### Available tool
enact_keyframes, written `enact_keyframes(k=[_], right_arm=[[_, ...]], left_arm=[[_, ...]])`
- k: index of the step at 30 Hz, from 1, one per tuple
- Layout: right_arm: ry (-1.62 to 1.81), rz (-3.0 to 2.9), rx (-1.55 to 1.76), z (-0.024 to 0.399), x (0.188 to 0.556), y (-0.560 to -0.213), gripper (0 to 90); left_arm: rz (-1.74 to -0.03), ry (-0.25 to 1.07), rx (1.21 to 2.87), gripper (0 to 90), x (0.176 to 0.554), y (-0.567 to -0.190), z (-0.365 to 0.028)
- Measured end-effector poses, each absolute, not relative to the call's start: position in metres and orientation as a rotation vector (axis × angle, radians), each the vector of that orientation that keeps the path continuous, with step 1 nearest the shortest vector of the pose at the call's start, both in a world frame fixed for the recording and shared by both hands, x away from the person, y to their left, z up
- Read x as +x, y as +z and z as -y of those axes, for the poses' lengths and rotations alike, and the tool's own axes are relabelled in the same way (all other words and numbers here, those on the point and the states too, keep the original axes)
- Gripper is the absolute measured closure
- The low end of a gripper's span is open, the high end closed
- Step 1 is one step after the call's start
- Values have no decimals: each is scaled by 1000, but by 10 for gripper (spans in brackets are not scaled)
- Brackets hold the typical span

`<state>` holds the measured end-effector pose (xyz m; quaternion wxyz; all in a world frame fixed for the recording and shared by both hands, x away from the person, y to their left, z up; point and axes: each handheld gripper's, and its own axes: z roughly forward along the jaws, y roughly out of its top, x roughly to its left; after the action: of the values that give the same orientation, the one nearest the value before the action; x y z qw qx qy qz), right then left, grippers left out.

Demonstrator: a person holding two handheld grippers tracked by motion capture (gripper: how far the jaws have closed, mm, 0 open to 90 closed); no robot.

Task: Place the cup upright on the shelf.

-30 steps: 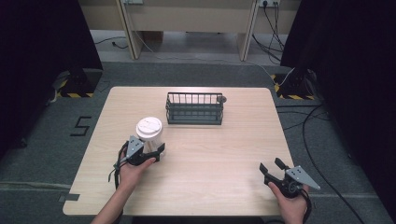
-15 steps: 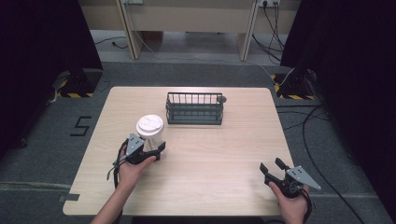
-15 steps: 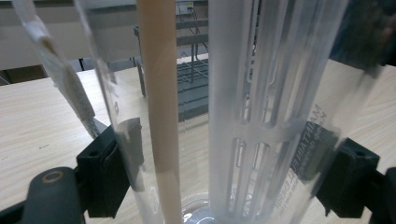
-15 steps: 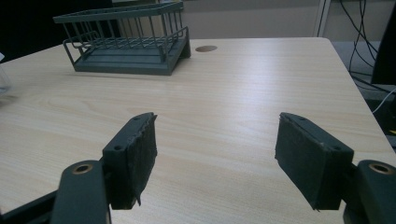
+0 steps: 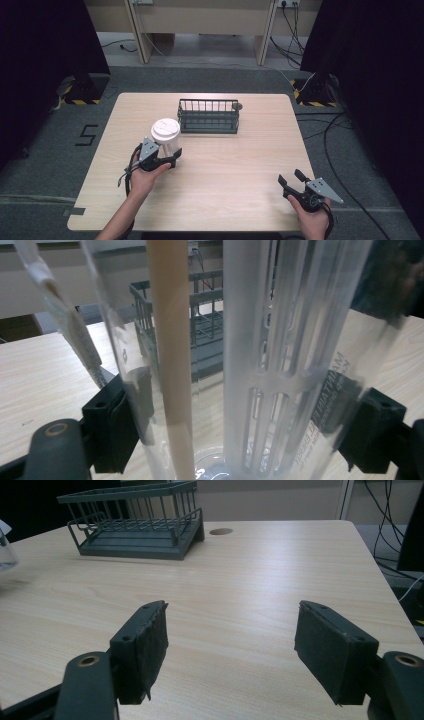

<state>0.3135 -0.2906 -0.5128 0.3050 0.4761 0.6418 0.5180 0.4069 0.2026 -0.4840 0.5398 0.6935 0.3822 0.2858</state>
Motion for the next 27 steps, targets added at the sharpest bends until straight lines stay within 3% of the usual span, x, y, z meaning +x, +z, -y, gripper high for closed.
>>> enact_keyframes(k=[27], right_arm=[[1376, -1701, 1265, 291, 314, -513, 301]], left_arm=[[-879, 663, 1640, 176, 430, -459, -179]])
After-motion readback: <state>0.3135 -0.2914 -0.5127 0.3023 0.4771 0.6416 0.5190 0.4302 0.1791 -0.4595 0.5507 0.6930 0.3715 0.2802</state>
